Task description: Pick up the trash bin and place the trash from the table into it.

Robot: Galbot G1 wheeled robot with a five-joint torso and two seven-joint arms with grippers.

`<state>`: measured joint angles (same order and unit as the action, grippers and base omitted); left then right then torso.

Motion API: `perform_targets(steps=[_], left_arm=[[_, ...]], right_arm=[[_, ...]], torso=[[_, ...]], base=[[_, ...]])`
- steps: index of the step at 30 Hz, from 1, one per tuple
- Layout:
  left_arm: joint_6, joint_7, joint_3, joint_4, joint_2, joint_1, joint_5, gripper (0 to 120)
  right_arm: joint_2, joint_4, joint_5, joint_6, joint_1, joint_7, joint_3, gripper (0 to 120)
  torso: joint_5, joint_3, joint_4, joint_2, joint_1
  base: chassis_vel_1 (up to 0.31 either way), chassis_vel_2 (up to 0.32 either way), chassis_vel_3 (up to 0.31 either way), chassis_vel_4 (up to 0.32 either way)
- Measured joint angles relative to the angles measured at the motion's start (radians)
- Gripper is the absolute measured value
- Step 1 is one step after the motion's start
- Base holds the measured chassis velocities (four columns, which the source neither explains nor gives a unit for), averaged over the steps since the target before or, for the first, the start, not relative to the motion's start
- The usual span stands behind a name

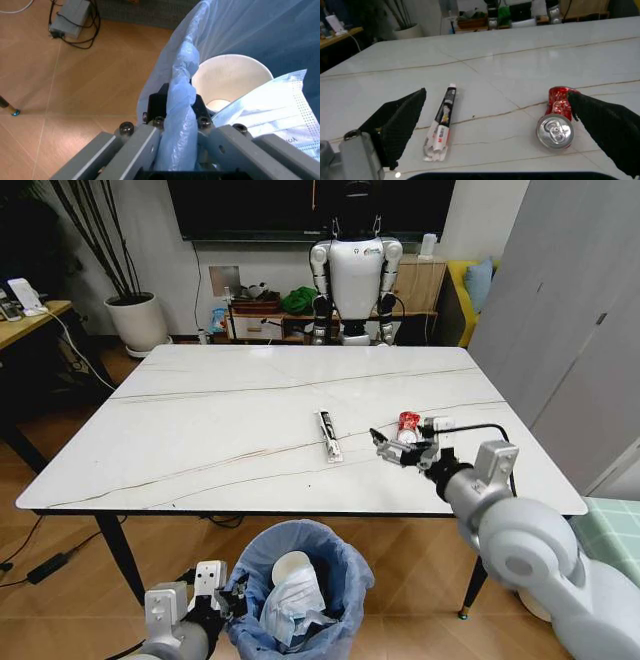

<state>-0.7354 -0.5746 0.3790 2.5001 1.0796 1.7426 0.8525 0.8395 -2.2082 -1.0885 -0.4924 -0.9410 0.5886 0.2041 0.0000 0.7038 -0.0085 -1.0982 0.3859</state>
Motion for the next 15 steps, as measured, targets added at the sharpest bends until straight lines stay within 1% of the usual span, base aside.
perform_targets(steps=[4, 5, 9, 15], left_arm=[[0.000, 0.002, -0.018, 0.000, -0.019, -0.021, 0.011, 0], [0.000, 0.002, -0.018, 0.000, -0.019, -0.021, 0.011, 0], [0.000, 0.002, -0.029, 0.000, -0.021, -0.028, 0.014, 0], [0.000, 0.002, -0.029, 0.000, -0.020, -0.031, 0.015, 0]], right_arm=[[0.019, 0.101, -0.009, -0.019, 0.047, 0.035, -0.016, 100], [0.019, 0.101, -0.009, -0.019, 0.047, 0.035, -0.016, 100], [0.044, 0.196, 0.006, -0.039, 0.086, 0.053, -0.048, 100], [0.071, 0.269, 0.012, -0.049, 0.152, 0.092, -0.097, 100]], torso=[[-0.0002, 0.000, -0.0003, 0.000, 0.000], [-0.0002, 0.000, -0.0003, 0.000, 0.000], [0.0002, 0.000, -0.0003, 0.000, 0.000], [-0.0001, 0.000, 0.0000, 0.000, 0.000]], base=[[0.000, 0.000, 0.000, 0.000], [0.000, 0.000, 0.000, 0.000], [0.000, 0.000, 0.000, 0.000], [0.000, 0.000, 0.000, 0.000]])
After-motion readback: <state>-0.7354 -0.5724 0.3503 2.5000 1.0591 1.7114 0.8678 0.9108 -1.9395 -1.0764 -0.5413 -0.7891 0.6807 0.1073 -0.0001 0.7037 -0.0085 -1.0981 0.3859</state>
